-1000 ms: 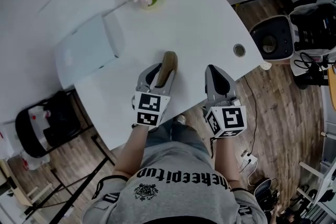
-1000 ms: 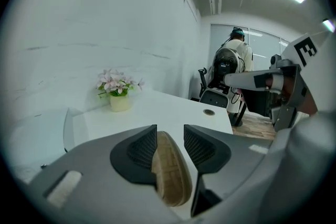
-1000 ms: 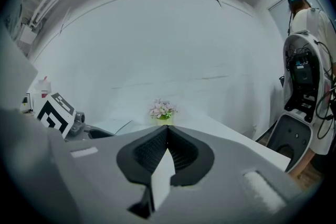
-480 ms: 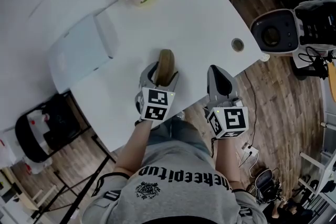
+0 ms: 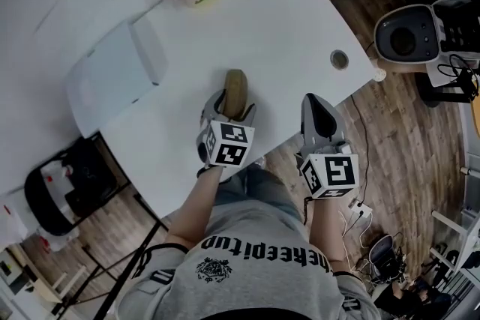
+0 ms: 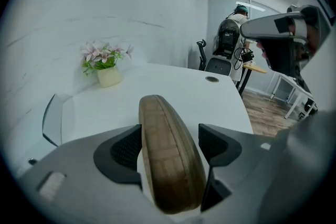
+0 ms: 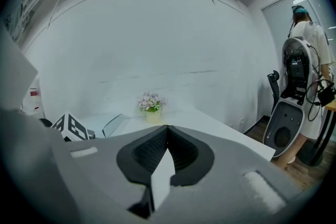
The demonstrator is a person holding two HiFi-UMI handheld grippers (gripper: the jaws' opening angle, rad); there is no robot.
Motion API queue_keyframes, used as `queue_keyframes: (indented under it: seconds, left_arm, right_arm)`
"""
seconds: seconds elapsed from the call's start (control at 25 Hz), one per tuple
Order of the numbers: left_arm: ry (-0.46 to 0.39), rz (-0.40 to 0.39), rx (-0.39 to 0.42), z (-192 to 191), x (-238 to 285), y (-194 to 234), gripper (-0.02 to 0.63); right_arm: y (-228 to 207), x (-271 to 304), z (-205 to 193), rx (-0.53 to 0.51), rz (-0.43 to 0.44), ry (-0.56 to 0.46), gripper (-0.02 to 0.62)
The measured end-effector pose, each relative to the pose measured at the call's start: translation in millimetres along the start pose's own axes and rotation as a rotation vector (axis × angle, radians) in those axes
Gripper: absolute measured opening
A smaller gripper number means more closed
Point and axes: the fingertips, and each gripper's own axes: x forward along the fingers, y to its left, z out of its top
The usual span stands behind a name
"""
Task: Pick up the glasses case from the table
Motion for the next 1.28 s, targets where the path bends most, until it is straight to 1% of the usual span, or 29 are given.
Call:
queue_keyframes:
  seconds: [0.12,0.24,0.4,0.6,0.88,1.04,1.28]
  left_arm:
    - [0.018,0.001,-0.013,-8.0,5.8,2.5,0.354]
    - [0.008,-0.004,-0.037,-8.3,5.4,4.3,0.343]
    - [0.002,-0.01,-0.054,-8.7,1.4,8.9,0.3]
    - [-0.004,-0.036,-0.091,-11.2,-8.3,12.4,0.295]
    - [-0.077,-0.052,-0.127,4.3,-35.2,18.8,0.293]
    - [-0.126,-0.032,-0.128,14.2,-53.3,26.2,0.293]
    - [-0.194,-0.015,-0.151,24.7,-83.3,34.3,0.293]
  right_arm:
    - [-1.2,0.6,-2.6,0.003,-0.006,0.003,0.003]
    - [-0.7,0.3,-2.5,0.003,-0.009,0.003,0.003]
    - [2.5,1.0,-0.9,0.002,-0.005,-0.002,0.003]
    - [10.7,2.4,2.9,-0.003,0.012,-0.014,0.003]
    - [26.3,4.1,12.7,-0.019,0.046,-0.041,0.003]
    - [36.9,4.0,17.9,-0.028,0.069,-0.059,0.003]
    - [53.1,-0.5,25.3,-0.044,0.097,-0.084,0.003]
